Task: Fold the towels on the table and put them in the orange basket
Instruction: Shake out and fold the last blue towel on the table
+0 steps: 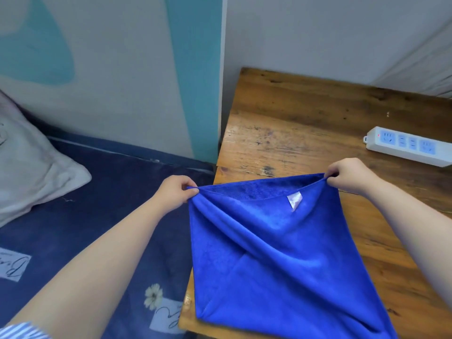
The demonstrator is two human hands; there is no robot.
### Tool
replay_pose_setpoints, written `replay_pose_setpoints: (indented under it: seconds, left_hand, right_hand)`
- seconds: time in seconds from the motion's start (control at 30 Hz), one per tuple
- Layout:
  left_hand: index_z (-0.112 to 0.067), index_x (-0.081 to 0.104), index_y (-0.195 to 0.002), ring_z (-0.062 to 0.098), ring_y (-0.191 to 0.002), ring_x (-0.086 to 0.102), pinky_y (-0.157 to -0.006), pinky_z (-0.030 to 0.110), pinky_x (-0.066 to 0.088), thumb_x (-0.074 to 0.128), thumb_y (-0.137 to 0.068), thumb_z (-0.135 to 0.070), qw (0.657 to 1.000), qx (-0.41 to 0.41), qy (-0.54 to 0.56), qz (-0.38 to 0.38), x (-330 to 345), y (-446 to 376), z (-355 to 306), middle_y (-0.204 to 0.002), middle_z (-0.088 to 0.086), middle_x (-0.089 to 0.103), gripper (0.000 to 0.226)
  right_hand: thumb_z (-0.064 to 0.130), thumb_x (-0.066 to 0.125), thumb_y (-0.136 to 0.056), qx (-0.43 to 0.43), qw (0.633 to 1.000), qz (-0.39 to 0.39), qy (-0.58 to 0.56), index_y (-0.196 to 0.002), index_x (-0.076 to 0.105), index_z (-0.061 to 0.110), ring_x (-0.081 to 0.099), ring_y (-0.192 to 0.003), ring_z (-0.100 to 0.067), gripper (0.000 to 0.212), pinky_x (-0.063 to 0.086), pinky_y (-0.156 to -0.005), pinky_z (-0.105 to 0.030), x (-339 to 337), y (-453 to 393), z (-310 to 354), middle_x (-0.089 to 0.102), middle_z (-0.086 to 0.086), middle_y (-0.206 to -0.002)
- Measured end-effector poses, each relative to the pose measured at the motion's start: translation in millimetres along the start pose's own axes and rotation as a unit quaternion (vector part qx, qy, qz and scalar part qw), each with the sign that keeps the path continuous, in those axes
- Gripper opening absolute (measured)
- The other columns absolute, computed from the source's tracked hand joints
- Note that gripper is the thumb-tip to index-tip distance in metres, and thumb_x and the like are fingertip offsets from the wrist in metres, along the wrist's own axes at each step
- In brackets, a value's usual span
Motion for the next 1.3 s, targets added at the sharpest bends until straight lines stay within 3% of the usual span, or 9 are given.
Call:
replay_pose_setpoints:
  seconds: [0.17,0.33,0.5,0.73,0.87,1.0,1.1,1.23,1.3]
  left_hand:
    - [-0.003,0.065,-0.107,0.025,-0.089,0.062,-0.079,0.028,0.048,0.053,-0.087,-0.003,0.995,0.033,-0.092,0.004,-14,12,-23,-0.099,0.011,0.065,0.024]
    - [-0.006,0.066,-0.092,0.031,-0.092,0.055,-0.070,0.033,0.043,0.038,-0.090,-0.005,0.931,0.133,-0.339,0.002,-30,27,-101,-0.094,0.012,0.064,0.028]
    - [-0.006,0.064,-0.092,0.033,-0.090,0.055,-0.065,0.031,0.036,0.039,-0.088,-0.002,0.911,0.206,-0.333,-0.127,-57,54,-188,-0.098,0.015,0.065,0.026]
    - [0.000,0.065,-0.094,0.036,-0.082,0.061,-0.068,0.036,0.042,0.040,-0.086,-0.009,0.833,0.413,-0.078,-0.360,-95,118,-309,-0.091,0.021,0.067,0.028]
    - [-0.008,0.056,-0.107,0.034,-0.099,0.060,-0.072,0.033,0.042,0.039,-0.086,-0.001,0.887,0.333,-0.190,-0.259,-84,132,-345,-0.111,0.014,0.063,0.028]
    - [-0.002,0.060,-0.101,0.038,-0.090,0.059,-0.070,0.036,0.040,0.043,-0.087,-0.001,0.842,0.384,-0.089,-0.368,-91,147,-368,-0.100,0.021,0.065,0.022]
    - [-0.007,0.061,-0.104,0.037,-0.096,0.057,-0.070,0.032,0.038,0.042,-0.088,-0.004,0.881,0.352,-0.150,-0.278,-84,144,-377,-0.108,0.019,0.064,0.025]
    - [-0.005,0.060,-0.104,0.037,-0.094,0.058,-0.075,0.036,0.043,0.041,-0.089,-0.005,0.895,0.321,-0.096,-0.296,-82,143,-374,-0.104,0.020,0.066,0.024]
    - [-0.005,0.062,-0.102,0.035,-0.088,0.061,-0.075,0.036,0.047,0.042,-0.087,-0.001,0.908,0.320,-0.098,-0.251,-73,142,-374,-0.103,0.020,0.066,0.025]
  right_hand:
    - [0.004,0.057,-0.082,0.041,0.992,-0.001,-0.117,-0.074,0.066,0.012,0.052,-0.075,-0.014,0.015,0.041,-0.064,-0.027,-34,38,-14,0.060,-0.003,-0.079]
    - [0.003,0.055,-0.084,0.010,0.991,-0.095,-0.090,-0.091,0.070,0.006,0.054,-0.097,-0.022,0.017,0.033,-0.077,-0.021,-85,79,-23,0.066,-0.011,-0.100]
    - [0.001,0.057,-0.084,0.011,0.962,-0.253,-0.106,-0.112,0.063,0.005,0.057,-0.092,-0.026,0.030,0.039,-0.081,-0.026,-146,127,-41,0.067,-0.018,-0.105]
    - [0.011,0.037,-0.073,0.011,0.777,-0.609,-0.159,-0.093,0.067,-0.008,0.061,-0.091,-0.042,0.041,0.045,-0.080,-0.039,-239,206,-48,0.066,-0.031,-0.095]
    - [0.006,0.045,-0.084,0.053,0.841,-0.530,-0.093,-0.101,0.067,0.003,0.057,-0.102,-0.039,0.028,0.042,-0.084,-0.039,-255,225,-46,0.065,-0.025,-0.107]
    - [0.011,0.037,-0.077,0.058,0.743,-0.644,-0.172,-0.100,0.066,-0.003,0.057,-0.099,-0.043,0.039,0.041,-0.082,-0.041,-271,248,-65,0.065,-0.029,-0.103]
    - [0.000,0.045,-0.082,0.037,0.825,-0.543,-0.149,-0.097,0.068,0.000,0.058,-0.100,-0.040,0.027,0.044,-0.080,-0.038,-278,246,-76,0.067,-0.025,-0.104]
    - [-0.003,0.048,-0.082,0.039,0.798,-0.570,-0.192,-0.094,0.068,0.000,0.060,-0.095,-0.037,0.024,0.038,-0.075,-0.031,-272,248,-87,0.068,-0.024,-0.099]
    - [-0.002,0.049,-0.081,0.016,0.839,-0.519,-0.162,-0.093,0.069,0.001,0.060,-0.096,-0.036,0.024,0.040,-0.075,-0.031,-266,241,-88,0.069,-0.021,-0.099]
Point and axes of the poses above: each hand's wrist, its own y-axis away from the middle knuckle, its own x-axis out of the palm, z = x × y, the point moved 1 cm from there along -y, towards the middle knuckle
